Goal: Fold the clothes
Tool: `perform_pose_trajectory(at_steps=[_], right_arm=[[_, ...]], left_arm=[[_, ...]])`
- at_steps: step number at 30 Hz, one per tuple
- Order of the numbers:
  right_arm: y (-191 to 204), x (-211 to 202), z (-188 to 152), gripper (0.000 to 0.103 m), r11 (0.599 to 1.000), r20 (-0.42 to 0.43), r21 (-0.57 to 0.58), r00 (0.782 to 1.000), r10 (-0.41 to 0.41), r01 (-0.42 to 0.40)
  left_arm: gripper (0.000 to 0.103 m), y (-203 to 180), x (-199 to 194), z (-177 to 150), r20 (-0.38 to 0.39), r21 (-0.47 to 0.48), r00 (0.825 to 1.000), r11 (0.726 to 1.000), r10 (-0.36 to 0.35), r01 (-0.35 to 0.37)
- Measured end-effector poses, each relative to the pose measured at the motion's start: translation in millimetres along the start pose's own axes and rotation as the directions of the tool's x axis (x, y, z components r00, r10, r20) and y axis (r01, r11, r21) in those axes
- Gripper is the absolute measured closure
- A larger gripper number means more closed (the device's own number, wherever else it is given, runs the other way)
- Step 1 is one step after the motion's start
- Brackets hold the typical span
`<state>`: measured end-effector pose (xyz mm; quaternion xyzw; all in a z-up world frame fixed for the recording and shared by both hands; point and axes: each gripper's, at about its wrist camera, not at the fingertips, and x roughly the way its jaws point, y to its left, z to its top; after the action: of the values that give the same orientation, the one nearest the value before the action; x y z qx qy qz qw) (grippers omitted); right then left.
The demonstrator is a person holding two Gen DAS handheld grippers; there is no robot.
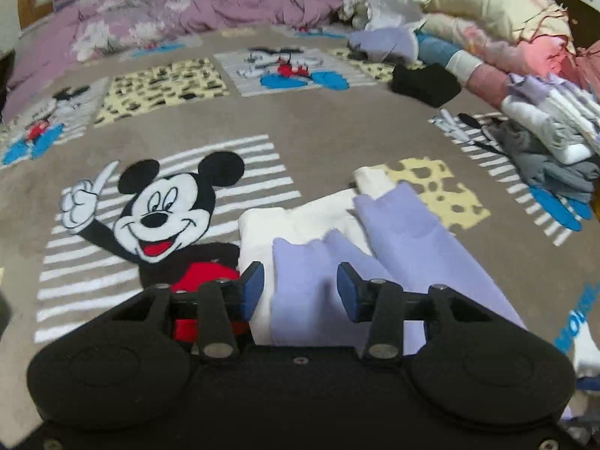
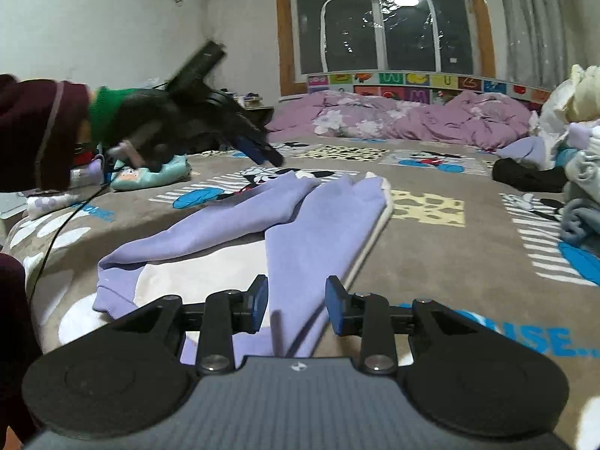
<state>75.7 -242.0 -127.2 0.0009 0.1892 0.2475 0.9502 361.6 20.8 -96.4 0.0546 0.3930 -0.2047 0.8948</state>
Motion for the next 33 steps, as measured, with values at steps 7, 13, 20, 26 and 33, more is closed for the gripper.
perform_pose_trajectory(at_steps=[7,13,20,26,33], right_arm=[[-8.4,14.7,5.7,0.068,0.998,0.007,0.058,1.0,0.023,-0.024],[-13.5,18.2,2.1,0.068,0.995,-0.008,0.103,1.0,0.019,-0.018],[-14.6,17.8,1.5,0.068,0.994,-0.014,0.11,1.0,0.015,-0.013],[-16.2,18.4,1.4,0.068,0.993,-0.019,0.113,1.0,0.013,-0.011],[-16.0,22.7,0.9,0.068,0.994,-0.031,0.105,0.999,0.016,-0.013]], left_arm=[[0.094,4.1,14.5,7.6,0.0,0.025,0.995,0.995,-0.098,0.098],[0.097,4.8,12.0,9.0,0.033,0.029,0.991,0.991,-0.131,0.13],[0.081,16.9,20.1,4.1,0.012,0.008,0.995,0.995,-0.1,0.1],[0.1,18.3,22.5,-5.2,0.034,0.008,0.994,0.994,-0.108,0.108],[0.101,36.8,12.5,-3.7,0.188,-0.157,0.969,0.969,-0.162,0.193]])
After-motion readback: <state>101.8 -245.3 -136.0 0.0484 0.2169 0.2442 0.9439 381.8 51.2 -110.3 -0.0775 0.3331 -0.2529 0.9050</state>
